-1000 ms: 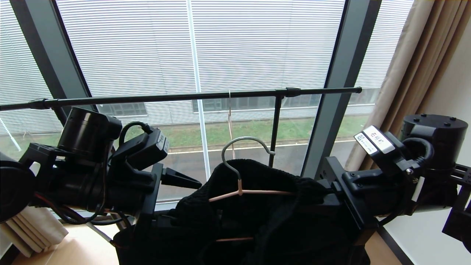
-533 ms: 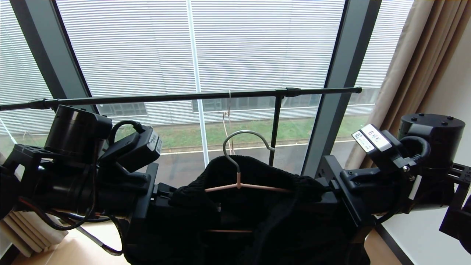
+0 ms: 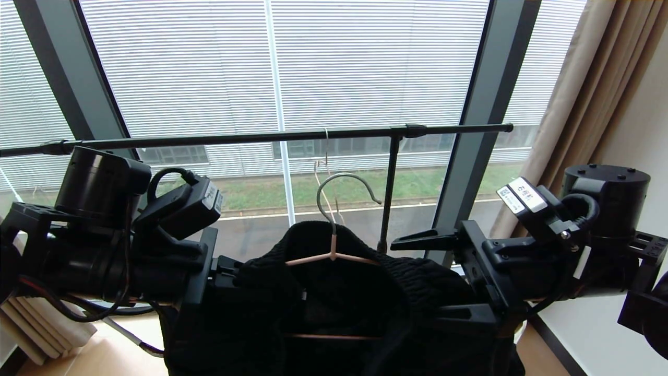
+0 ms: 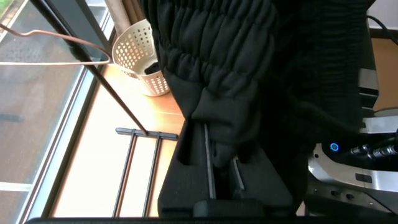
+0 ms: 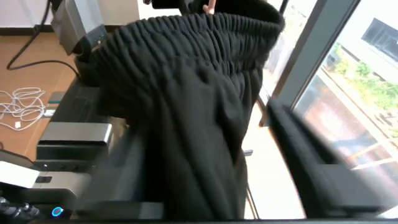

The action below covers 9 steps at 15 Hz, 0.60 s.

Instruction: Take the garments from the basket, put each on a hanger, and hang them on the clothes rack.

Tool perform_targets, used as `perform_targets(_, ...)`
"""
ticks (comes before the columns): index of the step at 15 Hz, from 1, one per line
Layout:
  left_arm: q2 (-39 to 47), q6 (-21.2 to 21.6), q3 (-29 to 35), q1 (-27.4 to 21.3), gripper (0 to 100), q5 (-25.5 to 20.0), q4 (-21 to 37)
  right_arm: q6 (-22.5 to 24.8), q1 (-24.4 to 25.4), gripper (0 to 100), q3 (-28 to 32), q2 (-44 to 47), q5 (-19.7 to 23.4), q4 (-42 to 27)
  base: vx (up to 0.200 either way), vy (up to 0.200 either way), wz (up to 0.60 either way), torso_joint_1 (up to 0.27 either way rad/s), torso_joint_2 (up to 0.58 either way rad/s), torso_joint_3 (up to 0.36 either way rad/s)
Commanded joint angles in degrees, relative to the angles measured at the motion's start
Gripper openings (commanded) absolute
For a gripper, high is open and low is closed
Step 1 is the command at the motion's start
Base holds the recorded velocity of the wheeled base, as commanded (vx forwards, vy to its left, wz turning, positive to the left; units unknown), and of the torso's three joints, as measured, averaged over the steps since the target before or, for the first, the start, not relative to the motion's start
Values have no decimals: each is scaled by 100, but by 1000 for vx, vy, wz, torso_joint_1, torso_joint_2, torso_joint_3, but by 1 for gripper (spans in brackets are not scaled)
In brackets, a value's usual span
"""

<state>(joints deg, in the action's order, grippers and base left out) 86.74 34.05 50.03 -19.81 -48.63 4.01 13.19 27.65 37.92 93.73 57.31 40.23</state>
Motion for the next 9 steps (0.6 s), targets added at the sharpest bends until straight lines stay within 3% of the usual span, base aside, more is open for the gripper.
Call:
perform_targets(1,-8,-3,24,135,0,-6,-14,114,-137,100,-92,31,0,-15,0,0,0,0,0,0)
perform_targets(9,-219,-21,42,513,0,-112,-14,887,-383,100,-505,136,8,20,0,0,0,0,0,0)
